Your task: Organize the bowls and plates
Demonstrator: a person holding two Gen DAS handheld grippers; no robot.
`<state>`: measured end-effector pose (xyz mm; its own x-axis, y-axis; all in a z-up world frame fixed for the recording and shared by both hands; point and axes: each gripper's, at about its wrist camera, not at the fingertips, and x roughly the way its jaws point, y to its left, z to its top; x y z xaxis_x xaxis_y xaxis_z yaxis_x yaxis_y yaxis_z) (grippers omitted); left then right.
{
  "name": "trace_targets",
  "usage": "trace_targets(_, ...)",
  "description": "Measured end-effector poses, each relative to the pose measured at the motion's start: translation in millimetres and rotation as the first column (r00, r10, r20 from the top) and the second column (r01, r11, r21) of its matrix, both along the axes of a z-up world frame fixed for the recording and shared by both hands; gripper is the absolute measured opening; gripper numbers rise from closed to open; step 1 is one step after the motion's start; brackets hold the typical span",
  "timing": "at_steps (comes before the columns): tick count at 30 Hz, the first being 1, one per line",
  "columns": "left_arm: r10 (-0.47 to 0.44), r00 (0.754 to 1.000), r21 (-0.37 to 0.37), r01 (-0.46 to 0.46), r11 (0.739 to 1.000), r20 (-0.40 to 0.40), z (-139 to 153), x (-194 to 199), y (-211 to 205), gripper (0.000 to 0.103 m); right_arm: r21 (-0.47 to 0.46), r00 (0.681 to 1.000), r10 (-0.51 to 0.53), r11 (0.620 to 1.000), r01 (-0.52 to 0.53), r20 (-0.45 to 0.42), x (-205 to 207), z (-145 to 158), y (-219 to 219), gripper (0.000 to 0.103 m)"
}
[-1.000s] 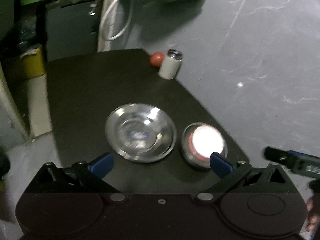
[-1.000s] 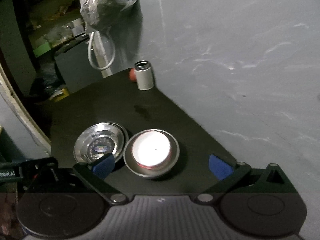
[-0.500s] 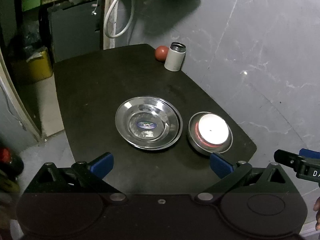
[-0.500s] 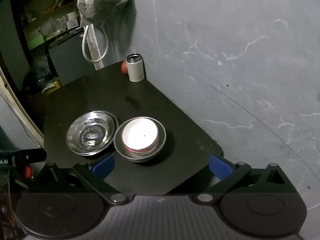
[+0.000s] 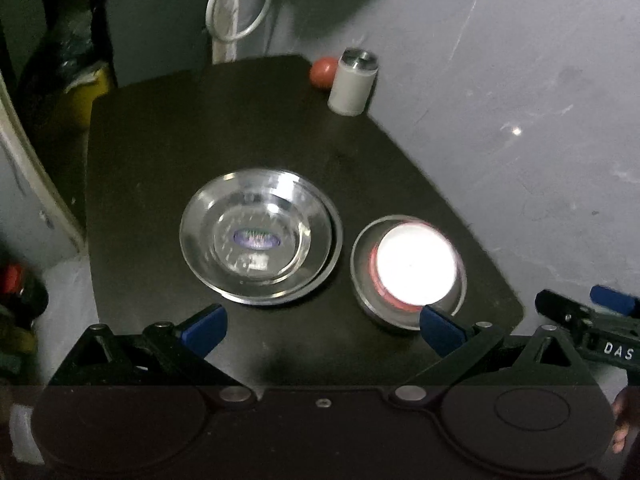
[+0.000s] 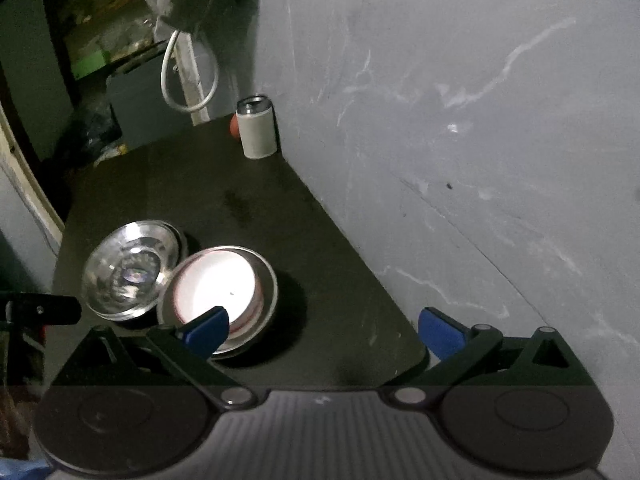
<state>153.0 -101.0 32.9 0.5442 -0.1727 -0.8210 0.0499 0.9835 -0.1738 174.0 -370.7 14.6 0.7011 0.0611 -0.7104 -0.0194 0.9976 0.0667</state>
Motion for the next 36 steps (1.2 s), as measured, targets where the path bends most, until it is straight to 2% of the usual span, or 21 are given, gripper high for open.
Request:
trace_targets(6, 0.081, 0.995, 0.025, -0.079, 0.997, -0.054, -26, 19, -7, 0.102, 0.012, 0.996, 0.076, 0.997, -0.076, -0.051, 22, -30, 0, 0.103)
trace_targets(13, 0.107, 0.988, -0.023, -0.11, 0.994, -0.109, -59, 40, -13, 0.102, 0.012, 0.995, 0.078, 0.997, -0.078, -0.053, 36, -51, -1, 0.103)
trace_targets(20, 0.13, 0.983, -0.048, -0.137, 0.989, -0.127, -72, 53, -14, 0.102, 0.018, 0.994, 0.089, 0.996, -0.088, -0.07, 55, -60, -2, 0.102)
trace_targets(29, 0.149, 0.976, -0.044, -0.157, 0.987, -0.156, -81, 59, -13, 0.09, 0.01, 0.988, 0.103, 0.995, -0.102, -0.115, 72, -71, 1, 0.1)
trace_targets(32, 0.135, 0.977, -0.051, -0.145, 0.988, -0.162, -82, 62, -15, 0.083, 0.017, 0.987, 0.107, 0.994, -0.106, -0.118, 77, -73, 2, 0.099)
trace_targets(36, 0.123, 0.977, -0.092, -0.14, 0.986, -0.173, -85, 65, -17, 0.067, 0.007, 0.984, 0.124, 0.992, -0.125, -0.129, 82, -76, 7, 0.094)
